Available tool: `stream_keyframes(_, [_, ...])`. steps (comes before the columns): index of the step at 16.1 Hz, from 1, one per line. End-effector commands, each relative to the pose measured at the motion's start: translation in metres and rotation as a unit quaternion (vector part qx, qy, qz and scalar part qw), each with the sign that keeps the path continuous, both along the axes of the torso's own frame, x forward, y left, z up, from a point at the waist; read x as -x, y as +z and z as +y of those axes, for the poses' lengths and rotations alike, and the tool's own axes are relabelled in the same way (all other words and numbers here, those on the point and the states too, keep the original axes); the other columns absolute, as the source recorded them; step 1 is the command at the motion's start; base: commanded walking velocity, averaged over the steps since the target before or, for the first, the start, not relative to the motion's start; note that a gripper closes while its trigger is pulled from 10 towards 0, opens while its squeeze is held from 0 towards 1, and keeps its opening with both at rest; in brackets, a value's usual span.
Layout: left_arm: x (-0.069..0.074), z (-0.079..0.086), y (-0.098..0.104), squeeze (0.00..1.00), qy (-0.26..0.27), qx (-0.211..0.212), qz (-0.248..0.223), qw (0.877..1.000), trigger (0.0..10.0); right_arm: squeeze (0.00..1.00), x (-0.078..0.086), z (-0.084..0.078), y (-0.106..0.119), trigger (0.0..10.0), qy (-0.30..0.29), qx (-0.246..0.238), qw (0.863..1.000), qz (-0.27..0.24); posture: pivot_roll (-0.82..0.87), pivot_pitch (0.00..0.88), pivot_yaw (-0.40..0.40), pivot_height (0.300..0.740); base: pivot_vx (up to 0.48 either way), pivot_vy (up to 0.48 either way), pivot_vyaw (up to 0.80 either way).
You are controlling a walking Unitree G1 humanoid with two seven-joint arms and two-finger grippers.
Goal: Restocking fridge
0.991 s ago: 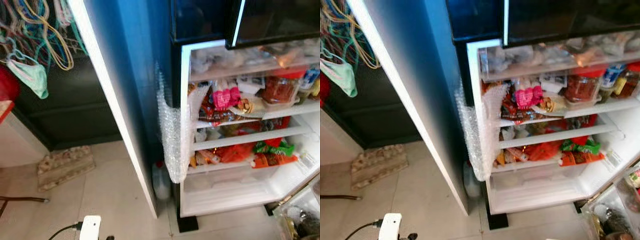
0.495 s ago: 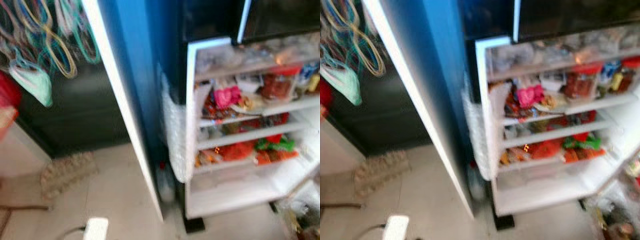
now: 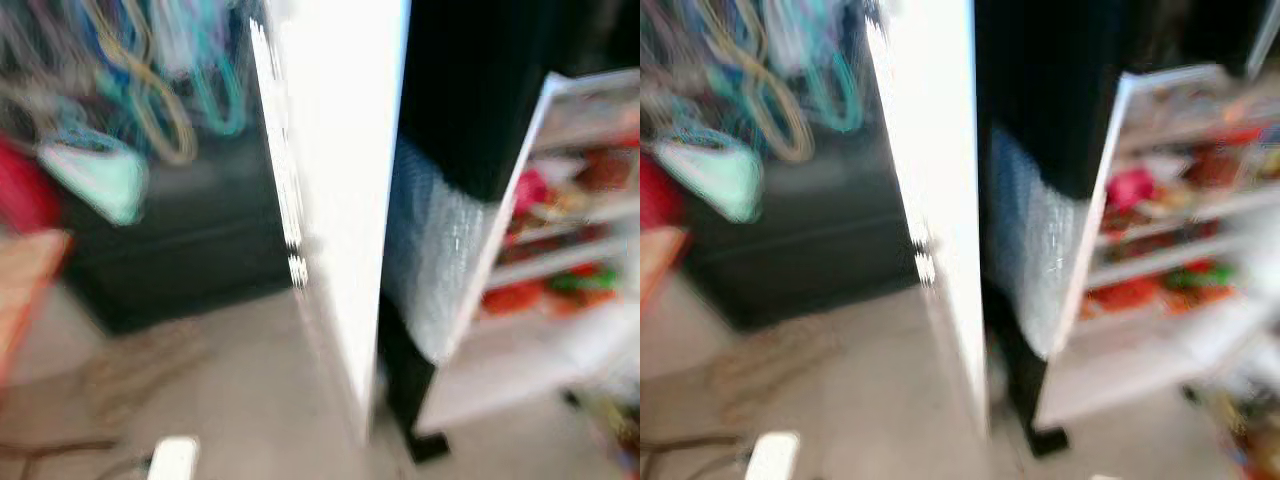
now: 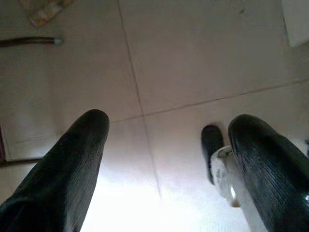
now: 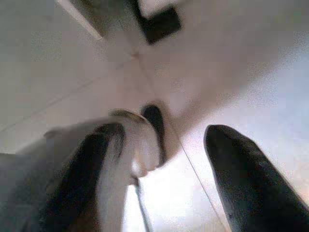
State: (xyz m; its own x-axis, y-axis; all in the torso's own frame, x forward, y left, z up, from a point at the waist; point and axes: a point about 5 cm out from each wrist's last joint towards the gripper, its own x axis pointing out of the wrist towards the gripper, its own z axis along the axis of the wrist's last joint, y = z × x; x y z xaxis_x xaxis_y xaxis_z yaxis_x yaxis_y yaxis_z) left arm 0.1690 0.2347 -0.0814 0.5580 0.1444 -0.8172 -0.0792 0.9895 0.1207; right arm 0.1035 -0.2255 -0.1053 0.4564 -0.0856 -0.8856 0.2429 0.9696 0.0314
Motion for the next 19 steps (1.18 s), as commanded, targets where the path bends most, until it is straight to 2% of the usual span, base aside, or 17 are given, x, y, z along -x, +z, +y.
stream_keyframes(1, [-0.005,-0.005,0.001,0.0,0.001,0.009,-0.008,1.0,10.0,0.0,0.0,-0.004,0.001,10.0,-0.005,0.004,1.0,0.0,-0.13,0.0,0.082,0.74,0.0,0.0,-0.75])
stream_keyframes(4, [-0.003,-0.009,-0.001,0.0,0.019,0.019,-0.009,1.0,10.0,0.0,-0.002,-0.008,0.002,10.0,0.016,0.014,1.0,0.001,-0.14,0.0,0.037,0.74,0.0,0.0,-0.75])
stream_keyframes(7, [0.001,-0.019,-0.005,0.0,0.014,0.029,-0.001,0.999,10.0,0.0,-0.001,-0.014,0.004,10.0,0.003,0.022,1.0,0.0,-0.15,0.0,0.046,0.74,0.0,0.185,-0.76])
stream_keyframes(12, [-0.015,-0.019,0.003,0.0,-0.001,0.021,-0.026,0.999,10.0,0.0,0.0,-0.01,0.002,10.0,-0.003,0.014,1.0,0.001,-0.15,0.0,0.066,0.74,0.0,0.0,-0.76])
stream_keyframes(15, [-0.016,-0.021,0.003,0.0,0.0,0.021,-0.028,0.999,10.0,0.0,0.001,-0.011,0.002,10.0,-0.004,0.015,1.0,0.002,-0.16,0.0,0.062,0.74,0.0,0.0,-0.77])
stream_keyframes(19, [-0.016,-0.023,0.003,0.0,0.0,0.021,-0.027,0.999,10.0,0.0,0.0,-0.012,0.003,10.0,-0.004,0.019,1.0,-0.006,-0.16,0.0,0.06,0.74,0.0,0.0,-0.1])
